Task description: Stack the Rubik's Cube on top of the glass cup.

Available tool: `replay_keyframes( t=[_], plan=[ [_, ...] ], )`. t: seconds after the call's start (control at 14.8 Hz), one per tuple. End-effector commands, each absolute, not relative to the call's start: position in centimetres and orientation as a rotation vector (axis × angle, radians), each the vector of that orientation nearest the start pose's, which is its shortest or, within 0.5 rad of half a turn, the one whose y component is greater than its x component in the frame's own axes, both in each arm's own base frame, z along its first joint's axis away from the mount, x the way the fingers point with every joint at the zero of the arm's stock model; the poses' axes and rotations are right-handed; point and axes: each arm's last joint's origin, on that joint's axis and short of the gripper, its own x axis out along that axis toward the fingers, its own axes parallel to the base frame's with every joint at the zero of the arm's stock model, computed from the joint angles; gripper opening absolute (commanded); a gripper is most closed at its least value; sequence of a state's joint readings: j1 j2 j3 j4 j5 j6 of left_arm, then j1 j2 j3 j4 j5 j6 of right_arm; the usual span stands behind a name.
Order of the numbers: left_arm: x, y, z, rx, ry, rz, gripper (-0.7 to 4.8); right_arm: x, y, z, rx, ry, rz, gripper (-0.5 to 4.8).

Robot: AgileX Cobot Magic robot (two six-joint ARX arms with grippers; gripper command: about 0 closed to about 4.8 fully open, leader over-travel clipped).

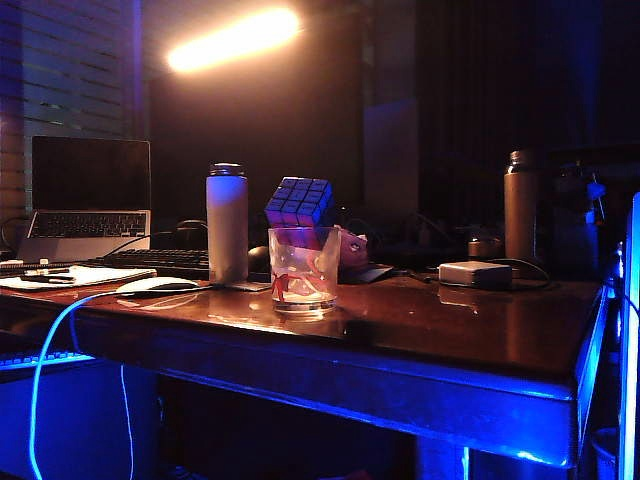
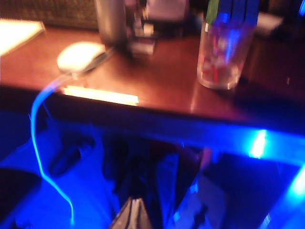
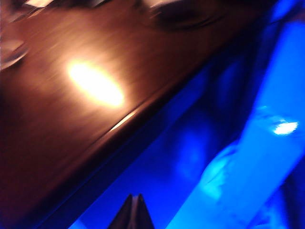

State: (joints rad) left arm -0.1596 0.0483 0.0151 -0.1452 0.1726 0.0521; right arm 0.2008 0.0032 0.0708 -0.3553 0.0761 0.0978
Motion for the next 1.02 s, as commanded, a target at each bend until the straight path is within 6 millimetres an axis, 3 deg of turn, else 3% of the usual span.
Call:
replay_keyframes(
  t=[0.07, 0.34, 1.02],
  plan=[
    [9.5, -1.3, 15.1, 0.045, 0.143, -0.267, -0.02, 9.4, 1.4, 15.1, 0.08, 0.18, 0.08, -0.05],
    [9.6, -0.2, 15.0, 0.036, 0.151, -0.147, -0.02, 9.5, 1.4, 15.0, 0.083, 0.158, 0.082, -0.05],
    [9.6, -0.2, 15.0, 0.036, 0.152, -0.143, -0.02, 9.5, 1.4, 15.0, 0.083, 0.158, 0.082, -0.05]
  ],
)
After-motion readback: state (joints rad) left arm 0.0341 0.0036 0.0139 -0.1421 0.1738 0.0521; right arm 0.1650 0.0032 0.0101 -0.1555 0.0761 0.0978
